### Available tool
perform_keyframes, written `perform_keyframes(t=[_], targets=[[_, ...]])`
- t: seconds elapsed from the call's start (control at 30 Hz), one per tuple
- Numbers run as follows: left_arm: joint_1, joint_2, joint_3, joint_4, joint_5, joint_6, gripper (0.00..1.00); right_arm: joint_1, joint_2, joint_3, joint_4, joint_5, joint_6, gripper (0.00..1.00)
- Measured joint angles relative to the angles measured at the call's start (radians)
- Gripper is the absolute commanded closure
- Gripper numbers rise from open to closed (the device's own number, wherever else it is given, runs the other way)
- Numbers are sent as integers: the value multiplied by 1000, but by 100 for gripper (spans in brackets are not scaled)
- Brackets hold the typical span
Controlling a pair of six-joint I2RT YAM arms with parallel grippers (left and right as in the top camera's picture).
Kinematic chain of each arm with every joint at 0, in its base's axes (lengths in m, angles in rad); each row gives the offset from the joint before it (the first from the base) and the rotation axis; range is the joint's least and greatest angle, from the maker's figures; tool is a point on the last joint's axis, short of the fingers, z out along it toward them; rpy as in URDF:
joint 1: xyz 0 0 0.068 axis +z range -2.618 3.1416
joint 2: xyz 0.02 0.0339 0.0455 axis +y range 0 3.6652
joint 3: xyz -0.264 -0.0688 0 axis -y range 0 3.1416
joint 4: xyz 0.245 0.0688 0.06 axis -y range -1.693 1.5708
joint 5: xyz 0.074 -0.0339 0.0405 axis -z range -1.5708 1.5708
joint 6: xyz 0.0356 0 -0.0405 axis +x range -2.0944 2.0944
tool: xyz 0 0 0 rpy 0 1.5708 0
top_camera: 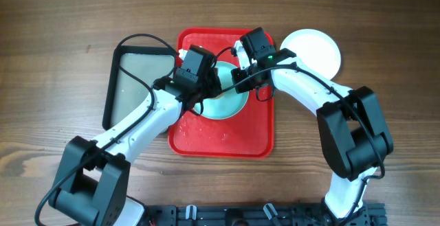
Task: Clean dirty plates on tray and stack at the side
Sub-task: 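Scrub the light blue plate with the sponge while the right gripper holds it, then continue scrubbing the light blue plate with the sponge in the left gripper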
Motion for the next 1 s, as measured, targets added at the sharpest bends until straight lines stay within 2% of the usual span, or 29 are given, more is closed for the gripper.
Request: perform_keyframes(t=[0.2, 0.47, 0.53, 0.7, 1.0], targets=[[67, 33, 0, -72, -13, 34, 96, 0, 0, 0, 0, 0, 0, 93], [82, 179, 1, 10, -7, 34, 96, 0, 0, 0, 0, 0, 0, 93], [85, 197, 10, 45, 16, 37, 96, 0, 0, 0, 0, 0, 0, 93], [96, 248, 28, 148, 192, 41, 96, 0, 0, 0, 0, 0, 0, 92], [73, 214, 8, 115, 298, 52, 96, 0, 0, 0, 0, 0, 0, 92]])
